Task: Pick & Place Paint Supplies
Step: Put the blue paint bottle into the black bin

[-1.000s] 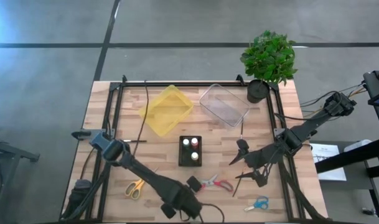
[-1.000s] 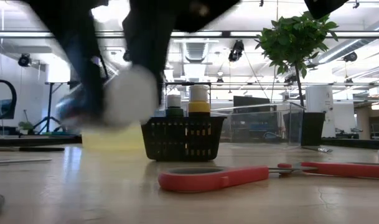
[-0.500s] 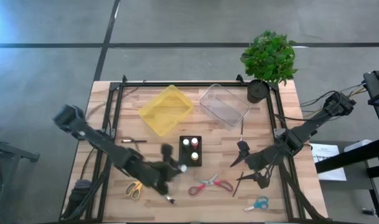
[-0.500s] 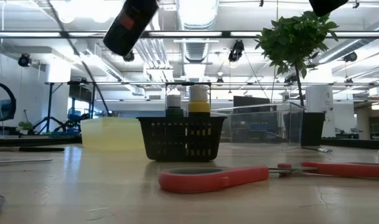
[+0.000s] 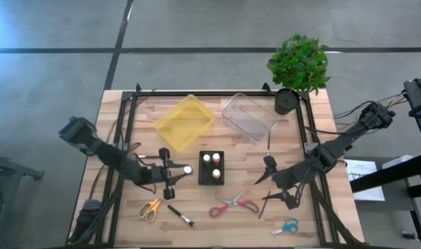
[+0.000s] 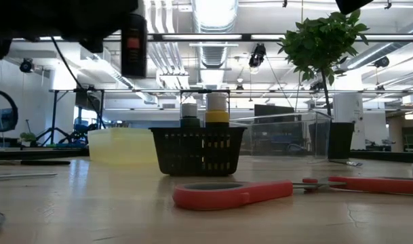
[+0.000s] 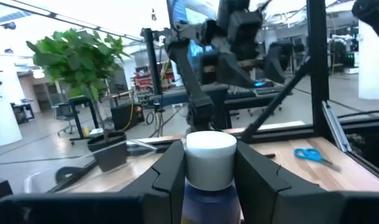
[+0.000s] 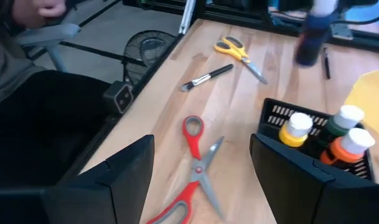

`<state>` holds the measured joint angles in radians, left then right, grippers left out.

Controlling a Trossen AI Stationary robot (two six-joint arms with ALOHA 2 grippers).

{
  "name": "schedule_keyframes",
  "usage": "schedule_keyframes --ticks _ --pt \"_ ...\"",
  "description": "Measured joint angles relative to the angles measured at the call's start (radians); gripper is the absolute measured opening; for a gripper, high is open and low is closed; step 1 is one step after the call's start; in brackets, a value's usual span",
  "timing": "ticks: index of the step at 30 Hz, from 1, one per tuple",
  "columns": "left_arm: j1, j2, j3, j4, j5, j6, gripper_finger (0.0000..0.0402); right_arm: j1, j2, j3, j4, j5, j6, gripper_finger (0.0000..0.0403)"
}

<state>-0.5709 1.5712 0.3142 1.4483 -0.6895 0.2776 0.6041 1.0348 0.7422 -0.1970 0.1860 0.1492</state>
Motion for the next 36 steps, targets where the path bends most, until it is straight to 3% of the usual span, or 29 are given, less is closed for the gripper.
schedule_keyframes --ticks 4,7,16,25,36 --pt "0.006 0.141 0.063 0.129 -0.034 0.008 0.0108 0.000 0.000 0.000 0.003 0.009 -0.025 0.0263" --pt "0.008 0.187 0.081 0.121 -0.093 -0.067 0.0108 0.000 0.000 0.000 0.006 0.023 -0.036 0.0263" --pt "0.010 0.209 0.122 0.121 -0.111 -0.135 0.0108 0.000 0.000 -0.019 0.028 0.024 -0.055 0.0263" --pt "0.023 0.355 0.197 0.121 -0.177 -0.182 0.0108 0.000 0.000 -0.027 0.045 0.026 -0.056 0.0263" --pt "0.027 0.435 0.231 0.123 -0.201 -0.238 0.0108 0.000 0.000 -0.029 0.047 0.026 -0.056 0.0263"
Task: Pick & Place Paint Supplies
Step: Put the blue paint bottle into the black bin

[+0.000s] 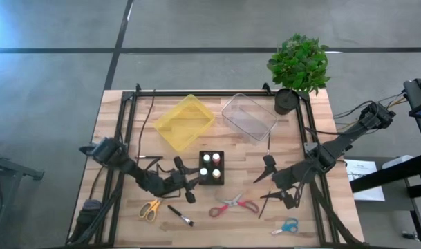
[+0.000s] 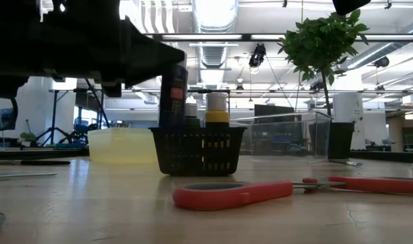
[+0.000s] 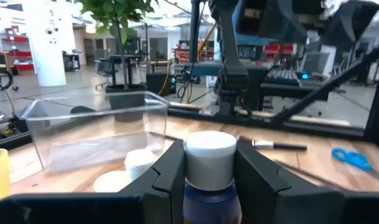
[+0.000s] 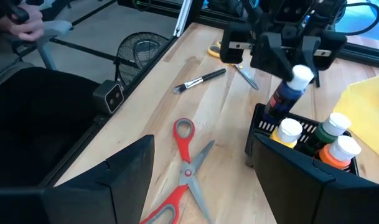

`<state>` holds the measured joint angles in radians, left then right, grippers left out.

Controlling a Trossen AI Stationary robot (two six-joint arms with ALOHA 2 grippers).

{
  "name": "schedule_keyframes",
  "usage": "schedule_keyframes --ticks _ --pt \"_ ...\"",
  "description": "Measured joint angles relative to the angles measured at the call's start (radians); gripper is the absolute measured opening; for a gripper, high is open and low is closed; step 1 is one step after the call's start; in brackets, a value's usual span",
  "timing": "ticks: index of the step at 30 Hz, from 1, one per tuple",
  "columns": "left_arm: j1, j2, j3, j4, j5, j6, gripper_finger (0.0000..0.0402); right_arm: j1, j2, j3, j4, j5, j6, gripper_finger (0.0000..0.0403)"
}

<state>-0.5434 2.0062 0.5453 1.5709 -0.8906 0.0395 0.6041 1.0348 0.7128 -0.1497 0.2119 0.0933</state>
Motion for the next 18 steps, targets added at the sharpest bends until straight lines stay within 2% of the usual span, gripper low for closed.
schedule_keyframes --ticks 18 --pt "0.025 0.071 0.022 0.000 -0.041 -0.049 0.0108 0.000 0.000 -0.007 -0.002 0.000 0.000 0.0263"
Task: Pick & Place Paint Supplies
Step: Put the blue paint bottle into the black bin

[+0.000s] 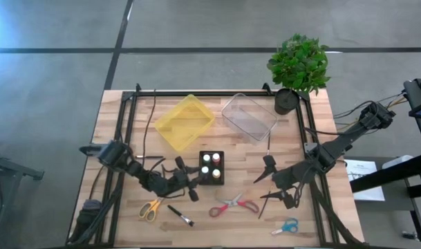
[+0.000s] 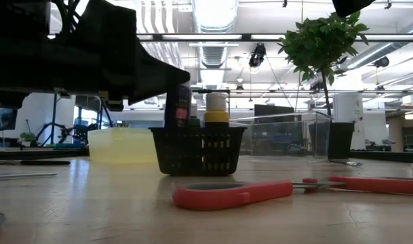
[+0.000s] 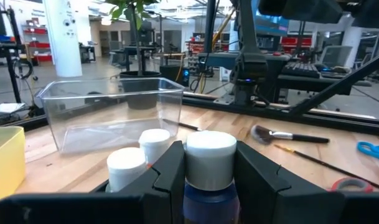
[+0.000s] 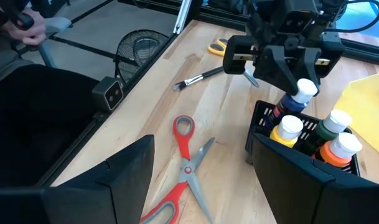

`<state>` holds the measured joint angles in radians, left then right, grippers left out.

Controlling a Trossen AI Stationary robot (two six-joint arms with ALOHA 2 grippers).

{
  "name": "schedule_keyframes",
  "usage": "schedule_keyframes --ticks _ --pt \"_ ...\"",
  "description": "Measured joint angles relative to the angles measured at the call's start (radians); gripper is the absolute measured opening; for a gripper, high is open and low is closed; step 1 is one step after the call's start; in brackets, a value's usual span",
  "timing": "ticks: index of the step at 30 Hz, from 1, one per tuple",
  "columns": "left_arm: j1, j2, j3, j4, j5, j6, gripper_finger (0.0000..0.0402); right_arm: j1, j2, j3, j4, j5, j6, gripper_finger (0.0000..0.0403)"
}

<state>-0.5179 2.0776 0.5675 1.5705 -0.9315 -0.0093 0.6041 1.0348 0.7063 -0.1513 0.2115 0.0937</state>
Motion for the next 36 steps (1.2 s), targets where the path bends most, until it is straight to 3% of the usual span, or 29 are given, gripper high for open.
schedule_keyframes --ticks 13,36 --pt "0.011 0.001 0.011 0.000 0.015 -0.009 0.0108 0.000 0.000 0.000 0.000 -0.001 0.000 0.0263" --pt "0.011 0.107 0.054 0.001 0.019 -0.046 0.0108 0.000 0.000 -0.004 -0.010 -0.003 -0.001 0.0263"
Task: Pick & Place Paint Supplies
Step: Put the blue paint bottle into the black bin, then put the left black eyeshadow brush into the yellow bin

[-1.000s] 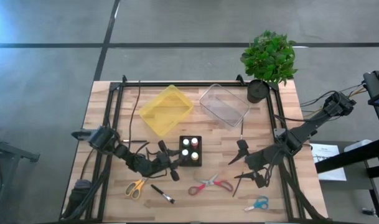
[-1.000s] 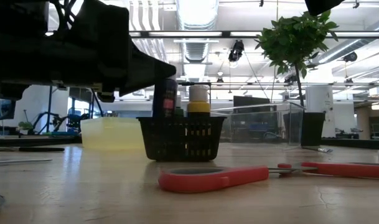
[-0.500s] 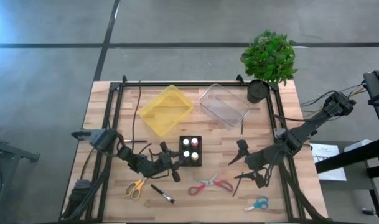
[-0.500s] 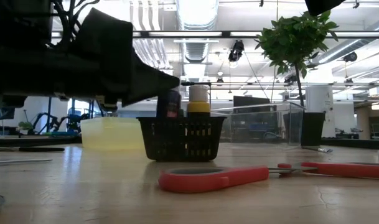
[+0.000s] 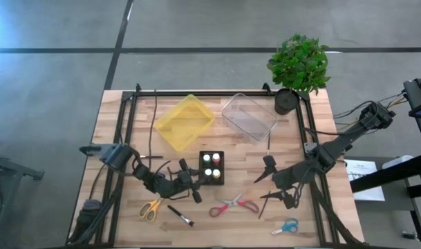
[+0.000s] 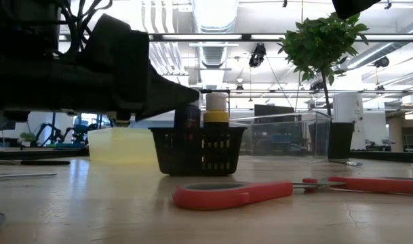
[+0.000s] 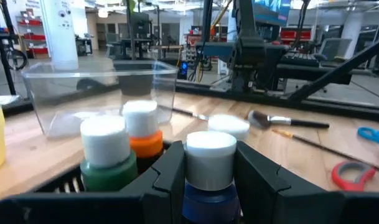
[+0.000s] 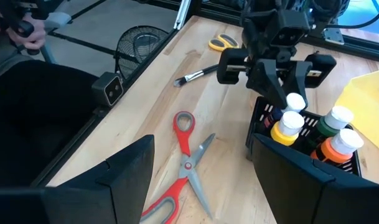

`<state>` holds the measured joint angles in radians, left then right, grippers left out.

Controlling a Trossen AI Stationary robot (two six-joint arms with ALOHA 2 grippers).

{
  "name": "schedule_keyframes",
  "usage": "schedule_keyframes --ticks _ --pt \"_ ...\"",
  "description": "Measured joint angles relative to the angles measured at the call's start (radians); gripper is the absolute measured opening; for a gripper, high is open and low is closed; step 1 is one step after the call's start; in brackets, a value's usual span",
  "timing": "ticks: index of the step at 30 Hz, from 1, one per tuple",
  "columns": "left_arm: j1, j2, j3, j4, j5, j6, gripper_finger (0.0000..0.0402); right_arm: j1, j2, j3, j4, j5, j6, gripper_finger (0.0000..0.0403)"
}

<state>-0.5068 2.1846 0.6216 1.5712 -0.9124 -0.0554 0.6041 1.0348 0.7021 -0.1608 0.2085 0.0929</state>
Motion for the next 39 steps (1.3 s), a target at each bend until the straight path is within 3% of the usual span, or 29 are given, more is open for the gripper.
schedule_keyframes --ticks 15,24,32,39 --pt "-0.002 0.016 0.000 0.003 -0.001 -0.024 0.0109 0.000 0.000 0.000 -0.001 0.000 0.000 0.0263" --pt "-0.003 0.006 -0.001 -0.005 -0.005 -0.047 0.0233 0.000 0.000 0.000 -0.001 0.000 0.000 0.0263" --pt "-0.010 -0.005 0.001 -0.005 -0.008 -0.014 0.0245 0.000 0.000 0.000 -0.001 -0.001 0.000 0.0263" --pt "-0.029 -0.092 -0.002 -0.001 -0.011 0.148 0.0246 0.000 0.000 -0.001 -0.001 -0.001 0.004 0.0263"
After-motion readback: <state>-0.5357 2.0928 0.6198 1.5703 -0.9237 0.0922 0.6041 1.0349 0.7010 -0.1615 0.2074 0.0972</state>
